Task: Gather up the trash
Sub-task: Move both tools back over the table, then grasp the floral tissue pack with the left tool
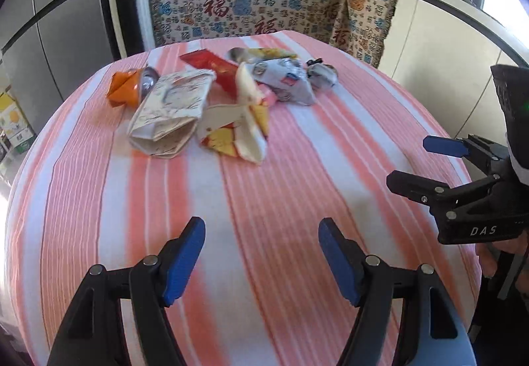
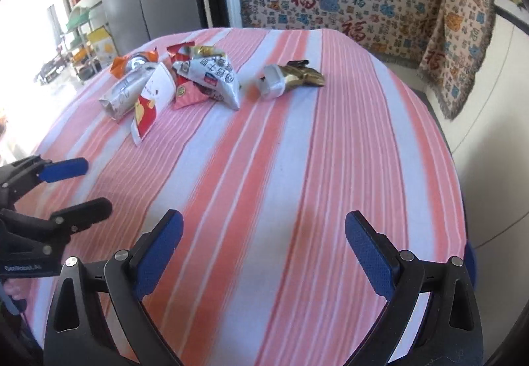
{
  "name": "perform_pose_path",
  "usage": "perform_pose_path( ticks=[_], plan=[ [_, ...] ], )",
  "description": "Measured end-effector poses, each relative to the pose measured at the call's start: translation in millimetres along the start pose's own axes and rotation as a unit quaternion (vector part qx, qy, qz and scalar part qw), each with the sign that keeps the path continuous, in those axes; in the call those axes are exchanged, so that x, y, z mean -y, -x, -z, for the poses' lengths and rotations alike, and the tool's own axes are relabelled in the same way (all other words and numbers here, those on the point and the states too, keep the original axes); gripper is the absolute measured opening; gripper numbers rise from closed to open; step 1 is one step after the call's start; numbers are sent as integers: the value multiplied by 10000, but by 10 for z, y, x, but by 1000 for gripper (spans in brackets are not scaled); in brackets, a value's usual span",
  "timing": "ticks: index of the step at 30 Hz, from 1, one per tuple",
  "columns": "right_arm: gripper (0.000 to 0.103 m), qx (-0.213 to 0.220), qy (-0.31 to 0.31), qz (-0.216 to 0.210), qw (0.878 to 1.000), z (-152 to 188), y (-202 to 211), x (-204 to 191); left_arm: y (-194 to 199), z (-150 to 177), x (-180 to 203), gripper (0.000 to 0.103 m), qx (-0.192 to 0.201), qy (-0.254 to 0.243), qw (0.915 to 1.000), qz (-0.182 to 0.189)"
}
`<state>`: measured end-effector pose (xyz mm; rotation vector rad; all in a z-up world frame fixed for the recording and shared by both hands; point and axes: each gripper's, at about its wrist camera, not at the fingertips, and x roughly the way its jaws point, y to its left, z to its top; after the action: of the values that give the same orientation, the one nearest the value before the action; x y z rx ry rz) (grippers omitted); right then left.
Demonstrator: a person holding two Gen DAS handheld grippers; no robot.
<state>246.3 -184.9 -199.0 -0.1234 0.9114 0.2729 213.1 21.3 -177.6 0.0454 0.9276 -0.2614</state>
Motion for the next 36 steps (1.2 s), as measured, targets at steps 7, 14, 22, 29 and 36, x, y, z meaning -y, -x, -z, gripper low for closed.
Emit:
perform_pose_path(
  ticks=[7,14,22,29,36],
  plan=[
    [102,-130,-118,92,9998,82,-114,-39,-21,91,-166,76,69,-70,9998,-164],
    [103,-139,-127,96,9998,47,-104,-20,-82,69,-120,101,-32,-122,9979,-630],
    [103,-140,-133,93,9998,60,-101,-21,51,75,-346,103,156,217,9994,-204],
    [103,-140,-133,90,9998,56,-103,-16,-115,-420,-448,103,297,-3,9995,-79],
    [103,-141,-133,92,9998,53,-104,-18,-358,-706,-500,88,349,-379,9976,-468]
  ],
)
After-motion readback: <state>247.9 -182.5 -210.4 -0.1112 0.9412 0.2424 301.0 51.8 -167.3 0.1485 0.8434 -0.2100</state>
